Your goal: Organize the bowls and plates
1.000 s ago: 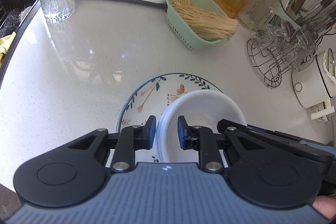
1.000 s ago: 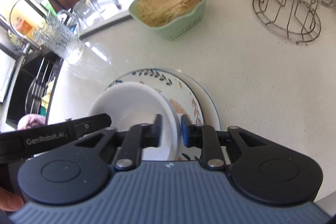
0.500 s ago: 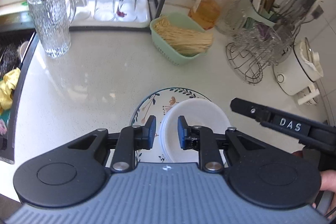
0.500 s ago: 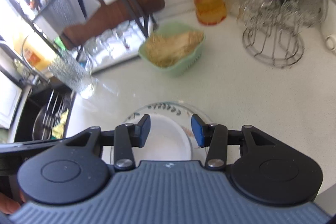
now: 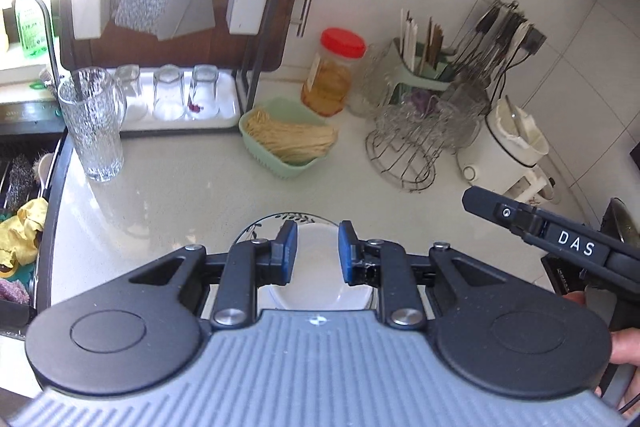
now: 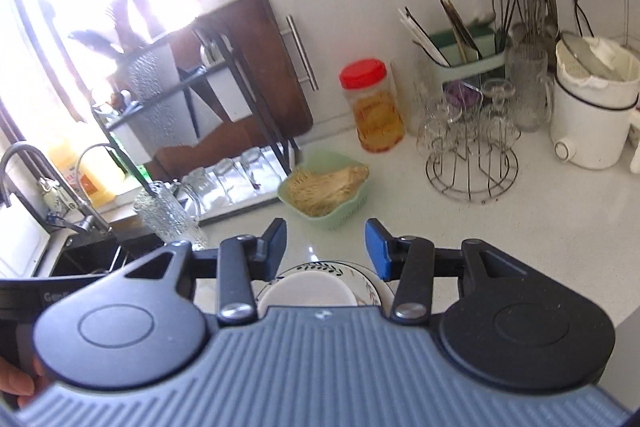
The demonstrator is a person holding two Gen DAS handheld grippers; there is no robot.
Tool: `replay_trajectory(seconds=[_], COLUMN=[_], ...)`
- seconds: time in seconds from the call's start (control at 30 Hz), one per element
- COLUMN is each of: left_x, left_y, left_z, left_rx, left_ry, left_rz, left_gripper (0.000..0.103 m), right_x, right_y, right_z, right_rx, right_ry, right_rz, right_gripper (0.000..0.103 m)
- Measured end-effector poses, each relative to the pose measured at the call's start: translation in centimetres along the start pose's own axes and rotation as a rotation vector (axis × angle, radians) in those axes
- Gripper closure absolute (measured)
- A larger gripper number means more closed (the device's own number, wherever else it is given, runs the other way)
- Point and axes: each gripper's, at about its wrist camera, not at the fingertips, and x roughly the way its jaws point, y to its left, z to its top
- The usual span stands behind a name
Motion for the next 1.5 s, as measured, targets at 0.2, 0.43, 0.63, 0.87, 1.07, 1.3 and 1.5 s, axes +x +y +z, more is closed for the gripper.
replay_trajectory(seconds=[0.2,0.43,0.63,0.87,1.07,1.3,1.5], left_x=[-3.9,-6.8,-9.3,-10.5,-11.4,-11.1,-11.9], left_y=[-1.6,-2.8,-5.8,-8.1,-8.9,-9.5,-9.8], left_z=[-2.0,-5.4,-8.8,-12.0,-14.8,-17.9,-20.0], left_rx=[-0.024,-0.012,0.038,0.019,0.002,0.008,0.025], left_ry=[-0.066,-0.083,-0.16,-0.136,-0.108,-0.073,-0.087], left_rz=[0.002,0.062,0.075,0.147,0.196,0.236,0.264], left_gripper=[0.068,0.051,0.014,0.005,0.005,0.005,0.005], right_x=[-3.9,-7.0,-9.9,-12.1,-14.1,-15.4,-16.0], right_y=[0.2,-1.3,-2.3,-4.3,-4.2,-4.8,-5.5], right_z=[-0.6,-2.2,-3.7,-5.6,-8.0,-10.4,-12.4], right_rx=[-0.041,-0.088,-0.125,-0.128,-0.15,-0.157,-0.155], right_ry=[-0.05,-0.082,-0.123,-0.103,-0.095,-0.075,-0.071], right_rz=[0.036,0.046,0.051,0.012,0.015,0.026,0.036], right_gripper=[0.056,0.056,0.009,0.009,0.009,0.009,0.009])
